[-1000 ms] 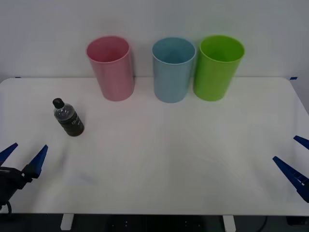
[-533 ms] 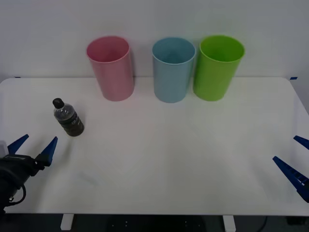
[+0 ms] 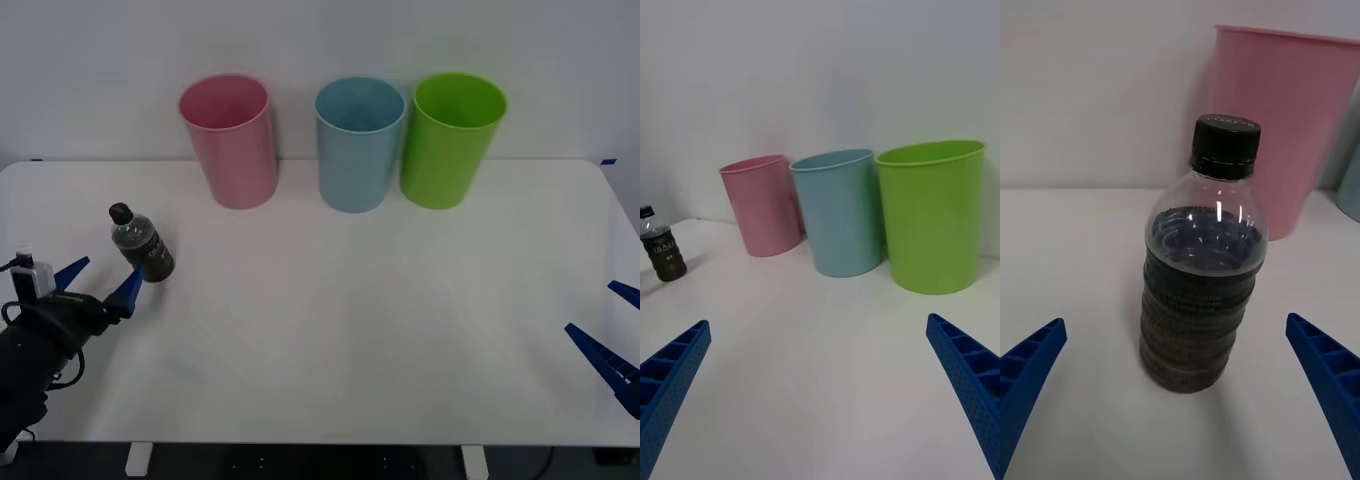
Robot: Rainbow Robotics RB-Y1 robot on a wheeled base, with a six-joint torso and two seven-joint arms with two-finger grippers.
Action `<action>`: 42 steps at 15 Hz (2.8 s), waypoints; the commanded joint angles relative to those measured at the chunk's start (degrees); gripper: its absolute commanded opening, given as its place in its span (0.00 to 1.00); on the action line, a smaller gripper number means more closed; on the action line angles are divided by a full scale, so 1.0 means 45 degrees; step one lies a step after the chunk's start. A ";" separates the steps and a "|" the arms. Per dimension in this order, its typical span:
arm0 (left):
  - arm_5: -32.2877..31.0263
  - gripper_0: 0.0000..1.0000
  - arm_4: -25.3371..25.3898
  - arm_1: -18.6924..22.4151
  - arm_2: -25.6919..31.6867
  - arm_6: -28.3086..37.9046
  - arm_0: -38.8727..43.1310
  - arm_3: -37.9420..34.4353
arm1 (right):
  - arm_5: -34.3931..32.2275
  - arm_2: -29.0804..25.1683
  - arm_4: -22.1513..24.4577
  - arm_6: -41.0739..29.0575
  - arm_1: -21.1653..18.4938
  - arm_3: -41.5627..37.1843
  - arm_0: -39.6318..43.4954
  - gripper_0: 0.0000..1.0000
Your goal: Grasp the object on the table and drop it into the matching bin: aluminum can to the light blue bin, PET bottle to the pink bin.
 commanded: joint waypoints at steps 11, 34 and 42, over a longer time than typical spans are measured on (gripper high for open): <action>0.0169 1.00 -0.0950 -0.0176 -0.0159 -0.0189 -0.2080 0.1864 | 0.0000 0.0000 0.0000 0.0000 0.0000 0.0000 0.0000 1.00; -0.0339 0.00 -0.1692 -0.0527 0.0251 -0.0189 -0.2568 0.1981 | 0.0000 0.0000 0.0000 0.0000 0.0000 0.0000 0.0000 1.00; -0.0222 0.00 -0.1731 -0.0508 0.0446 0.1686 -0.0791 -0.1769 | 0.0000 0.0000 0.0000 0.0000 0.0000 0.0000 0.0000 1.00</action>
